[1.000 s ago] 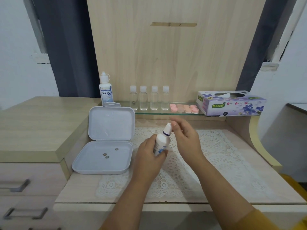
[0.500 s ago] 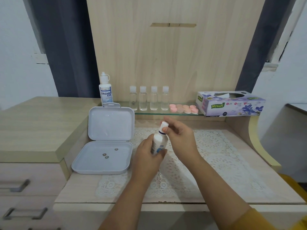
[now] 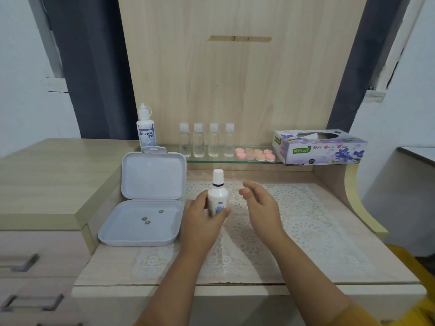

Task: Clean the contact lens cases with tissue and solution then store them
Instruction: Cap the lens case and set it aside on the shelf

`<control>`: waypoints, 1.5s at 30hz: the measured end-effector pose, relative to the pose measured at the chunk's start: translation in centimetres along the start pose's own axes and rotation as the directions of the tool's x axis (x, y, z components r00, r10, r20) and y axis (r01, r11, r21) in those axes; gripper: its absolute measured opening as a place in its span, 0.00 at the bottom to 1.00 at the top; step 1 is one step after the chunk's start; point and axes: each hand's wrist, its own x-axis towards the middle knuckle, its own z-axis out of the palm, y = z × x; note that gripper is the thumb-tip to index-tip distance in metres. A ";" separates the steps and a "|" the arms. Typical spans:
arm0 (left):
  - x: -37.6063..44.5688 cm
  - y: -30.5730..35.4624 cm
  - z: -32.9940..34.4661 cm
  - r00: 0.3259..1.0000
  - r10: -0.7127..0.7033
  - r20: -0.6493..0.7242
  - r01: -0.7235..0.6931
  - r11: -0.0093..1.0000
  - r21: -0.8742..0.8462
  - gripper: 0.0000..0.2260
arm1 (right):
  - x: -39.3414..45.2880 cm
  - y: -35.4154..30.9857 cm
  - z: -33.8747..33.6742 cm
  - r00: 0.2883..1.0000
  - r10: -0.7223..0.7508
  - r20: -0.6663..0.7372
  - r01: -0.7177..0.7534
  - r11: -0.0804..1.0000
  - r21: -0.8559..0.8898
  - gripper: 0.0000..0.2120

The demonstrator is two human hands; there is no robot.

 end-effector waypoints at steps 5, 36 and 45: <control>-0.1 0.2 0.1 0.999 -0.023 -0.047 0.024 0.999 0.031 0.16 | -0.8 2.1 -1.6 0.986 0.034 -0.166 -0.047 0.996 -0.073 0.09; 6.7 6.1 -5.6 0.999 0.005 -0.049 -0.003 0.999 0.039 0.22 | 0.8 1.6 -1.6 0.990 0.116 -0.080 -0.135 0.946 -0.296 0.10; 14.9 7.5 -9.1 0.985 0.038 -0.168 -0.005 0.981 0.193 0.21 | 2.7 0.9 0.3 0.997 0.076 -0.009 -0.074 0.937 -0.343 0.10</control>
